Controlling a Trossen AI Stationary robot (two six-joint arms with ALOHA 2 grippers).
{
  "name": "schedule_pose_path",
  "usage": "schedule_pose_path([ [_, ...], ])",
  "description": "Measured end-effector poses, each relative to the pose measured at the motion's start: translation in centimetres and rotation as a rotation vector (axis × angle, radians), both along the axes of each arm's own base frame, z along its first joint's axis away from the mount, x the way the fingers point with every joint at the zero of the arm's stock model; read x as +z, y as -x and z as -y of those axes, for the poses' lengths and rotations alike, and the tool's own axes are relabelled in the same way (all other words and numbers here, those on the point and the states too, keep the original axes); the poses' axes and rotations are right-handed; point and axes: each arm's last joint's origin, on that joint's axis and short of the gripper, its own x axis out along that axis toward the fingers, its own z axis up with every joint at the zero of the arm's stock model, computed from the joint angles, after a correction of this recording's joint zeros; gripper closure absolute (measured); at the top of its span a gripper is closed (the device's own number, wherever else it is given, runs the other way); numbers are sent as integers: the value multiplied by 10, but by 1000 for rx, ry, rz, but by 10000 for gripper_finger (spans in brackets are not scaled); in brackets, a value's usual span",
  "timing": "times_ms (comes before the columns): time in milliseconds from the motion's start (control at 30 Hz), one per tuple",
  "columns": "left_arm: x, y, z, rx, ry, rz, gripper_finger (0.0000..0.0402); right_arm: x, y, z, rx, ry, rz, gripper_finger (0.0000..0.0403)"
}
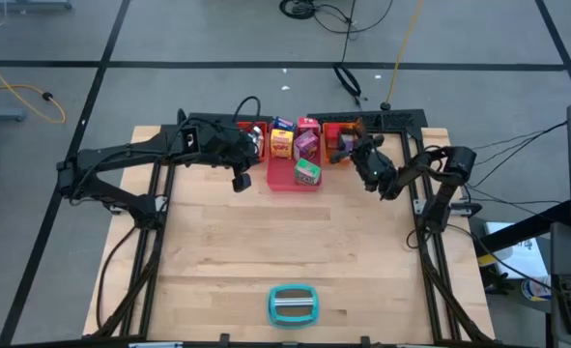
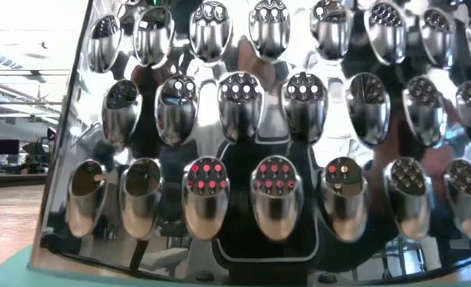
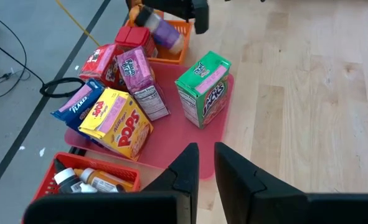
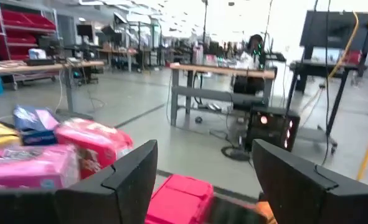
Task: Pick & Place Kitchen Items
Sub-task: Put the purple seasoning bottle into the orange bin, then return to Home Position
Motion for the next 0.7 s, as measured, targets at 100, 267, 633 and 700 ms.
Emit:
schedule_pose_path([
  [100, 0, 0, 0, -2, -2, -1, 350, 6, -4, -8, 30, 31, 6, 152],
  [267, 0, 0, 0, -3, -3, -1, 350, 14, -8, -23, 38, 24, -5, 152],
  [633, 0, 0, 0, 1, 0, 0, 350, 42, -14, -76, 258, -17, -33, 152],
  [700, 0, 0, 0, 2, 1, 0, 350, 51, -12, -89, 312, -23, -22, 152],
])
